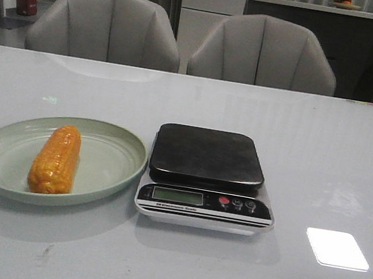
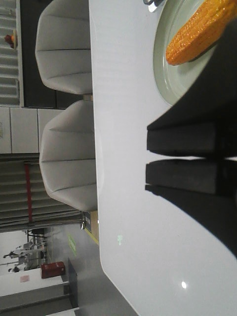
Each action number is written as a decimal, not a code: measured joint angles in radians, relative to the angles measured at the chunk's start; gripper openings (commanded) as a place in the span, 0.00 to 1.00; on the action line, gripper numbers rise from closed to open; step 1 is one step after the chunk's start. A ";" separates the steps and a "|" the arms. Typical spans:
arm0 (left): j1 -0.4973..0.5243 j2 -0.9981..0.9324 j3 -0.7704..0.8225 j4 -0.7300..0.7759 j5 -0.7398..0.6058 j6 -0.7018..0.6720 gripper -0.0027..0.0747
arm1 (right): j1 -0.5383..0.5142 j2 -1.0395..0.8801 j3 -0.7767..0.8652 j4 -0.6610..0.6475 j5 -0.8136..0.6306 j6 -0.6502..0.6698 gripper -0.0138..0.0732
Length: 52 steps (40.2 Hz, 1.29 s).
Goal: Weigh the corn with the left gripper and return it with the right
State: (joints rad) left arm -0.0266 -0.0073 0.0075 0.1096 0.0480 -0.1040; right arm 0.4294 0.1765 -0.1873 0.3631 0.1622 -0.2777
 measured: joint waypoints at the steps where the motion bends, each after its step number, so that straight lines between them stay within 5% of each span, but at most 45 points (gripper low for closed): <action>1: 0.002 0.000 0.000 0.000 -0.002 0.000 0.18 | 0.000 0.000 0.000 0.000 0.000 0.000 0.37; 52: 0.002 0.000 0.000 0.002 -0.014 0.000 0.18 | 0.000 0.000 0.000 0.000 0.004 0.000 0.37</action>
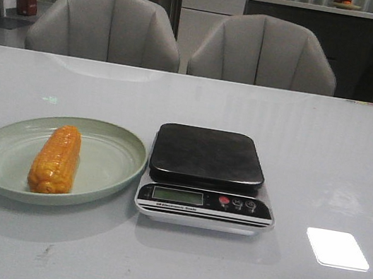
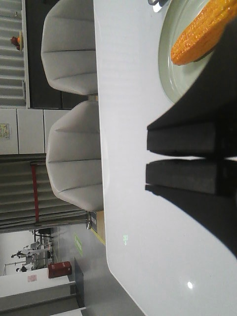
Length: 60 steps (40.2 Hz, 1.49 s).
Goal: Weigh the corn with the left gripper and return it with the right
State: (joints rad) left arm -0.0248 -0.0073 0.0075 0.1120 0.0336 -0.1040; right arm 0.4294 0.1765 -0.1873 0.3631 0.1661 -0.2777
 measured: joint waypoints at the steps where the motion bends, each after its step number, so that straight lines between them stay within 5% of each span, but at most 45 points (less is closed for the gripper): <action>1: 0.000 0.000 0.000 0.000 0.000 0.000 0.18 | 0.000 0.000 0.000 0.000 0.000 0.000 0.37; 11: 0.000 0.000 0.000 0.000 0.000 0.000 0.18 | -0.030 0.000 0.000 -0.099 0.002 0.003 0.37; 29: 0.000 0.000 0.000 0.000 0.000 0.000 0.18 | -0.286 -0.014 0.002 -0.298 0.000 0.162 0.37; 40: 0.000 0.000 0.000 0.000 0.000 0.000 0.18 | -0.368 -0.111 0.135 -0.347 -0.145 0.285 0.37; 60: 0.000 0.000 0.000 0.000 0.000 0.000 0.18 | -0.389 -0.188 0.212 -0.403 -0.159 0.402 0.37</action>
